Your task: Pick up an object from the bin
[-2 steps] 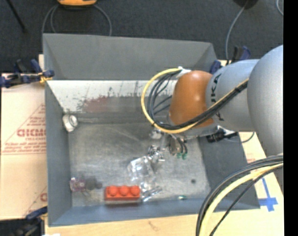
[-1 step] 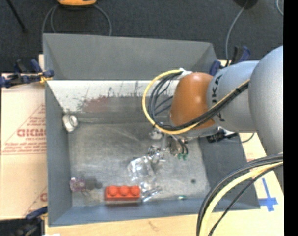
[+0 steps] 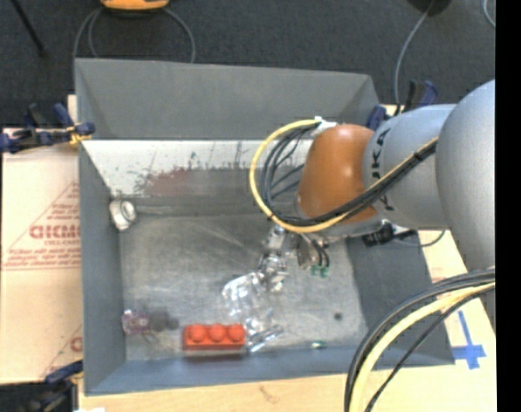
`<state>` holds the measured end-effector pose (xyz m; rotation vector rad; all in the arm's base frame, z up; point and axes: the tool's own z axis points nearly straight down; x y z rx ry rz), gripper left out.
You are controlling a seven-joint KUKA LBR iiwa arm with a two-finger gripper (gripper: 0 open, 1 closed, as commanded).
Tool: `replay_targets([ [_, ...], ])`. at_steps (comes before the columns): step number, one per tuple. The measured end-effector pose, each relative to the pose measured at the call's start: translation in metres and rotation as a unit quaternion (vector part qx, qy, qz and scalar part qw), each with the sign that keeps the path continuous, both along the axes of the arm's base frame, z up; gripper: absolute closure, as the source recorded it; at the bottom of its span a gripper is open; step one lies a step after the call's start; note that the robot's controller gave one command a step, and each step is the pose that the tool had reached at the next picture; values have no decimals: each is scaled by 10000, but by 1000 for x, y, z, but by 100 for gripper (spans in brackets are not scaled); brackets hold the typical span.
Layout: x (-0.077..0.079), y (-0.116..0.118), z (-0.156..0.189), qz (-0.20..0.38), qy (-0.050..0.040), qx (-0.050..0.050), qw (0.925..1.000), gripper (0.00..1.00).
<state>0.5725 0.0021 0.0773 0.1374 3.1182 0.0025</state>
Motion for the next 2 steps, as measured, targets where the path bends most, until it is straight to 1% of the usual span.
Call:
replay_targets([
  [1,9,-4,54,-81,49,2,10000,100],
  [2,21,-10,194,-101,34,1,9999,100],
])
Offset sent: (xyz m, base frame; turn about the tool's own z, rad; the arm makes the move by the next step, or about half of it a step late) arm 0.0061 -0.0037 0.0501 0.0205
